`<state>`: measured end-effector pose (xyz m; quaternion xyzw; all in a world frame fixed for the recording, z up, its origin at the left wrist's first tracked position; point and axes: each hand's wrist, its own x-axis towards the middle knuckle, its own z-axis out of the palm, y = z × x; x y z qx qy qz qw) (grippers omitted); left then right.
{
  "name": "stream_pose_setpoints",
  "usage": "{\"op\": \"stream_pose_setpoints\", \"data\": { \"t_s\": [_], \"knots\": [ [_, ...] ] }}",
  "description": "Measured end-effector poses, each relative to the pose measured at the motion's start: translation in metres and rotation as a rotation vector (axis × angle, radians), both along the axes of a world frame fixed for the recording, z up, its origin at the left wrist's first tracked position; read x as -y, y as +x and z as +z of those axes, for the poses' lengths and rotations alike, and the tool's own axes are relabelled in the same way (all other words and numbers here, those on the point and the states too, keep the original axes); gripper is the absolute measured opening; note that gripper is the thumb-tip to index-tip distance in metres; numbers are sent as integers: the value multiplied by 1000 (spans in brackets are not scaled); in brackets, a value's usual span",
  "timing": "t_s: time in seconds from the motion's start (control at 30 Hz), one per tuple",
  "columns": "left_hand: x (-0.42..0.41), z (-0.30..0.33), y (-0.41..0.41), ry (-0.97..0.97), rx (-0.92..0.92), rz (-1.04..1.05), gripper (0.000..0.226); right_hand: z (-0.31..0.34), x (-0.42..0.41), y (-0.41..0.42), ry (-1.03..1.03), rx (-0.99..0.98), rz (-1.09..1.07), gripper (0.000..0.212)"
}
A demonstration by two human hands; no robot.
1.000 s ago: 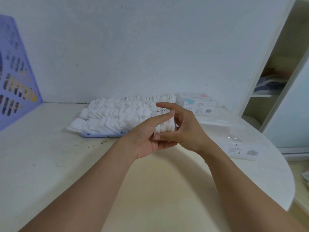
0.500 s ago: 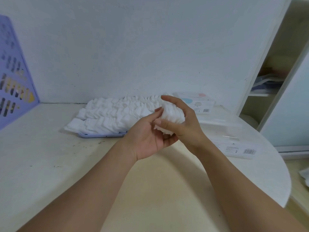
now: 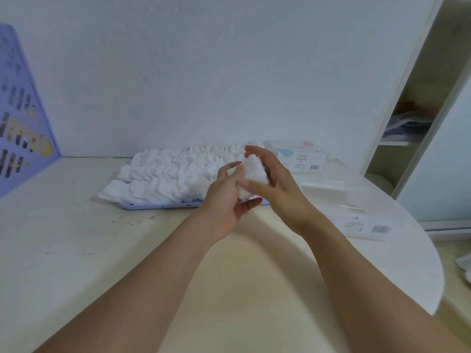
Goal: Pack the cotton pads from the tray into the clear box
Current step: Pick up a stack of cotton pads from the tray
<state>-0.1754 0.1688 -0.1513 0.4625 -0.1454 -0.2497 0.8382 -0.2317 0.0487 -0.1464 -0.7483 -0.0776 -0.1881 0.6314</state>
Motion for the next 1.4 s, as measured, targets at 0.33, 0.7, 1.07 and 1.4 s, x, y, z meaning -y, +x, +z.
{"op": "stream_pose_setpoints", "data": {
  "t_s": [0.33,0.7,1.07,1.4],
  "knots": [
    [2,-11,1,208,675,320,19,4,-2,2,134,-97,-109,27],
    [28,-49,-18,629,1457,90,61,52,121,-65,-251,-370,-789,27],
    [38,-52,-24,633,1499,54,19,26,151,-52,-811,-649,-826,58],
    [38,-53,-25,569,1390,36,14,17,160,-54,-885,-872,-815,73]
  ]
}}
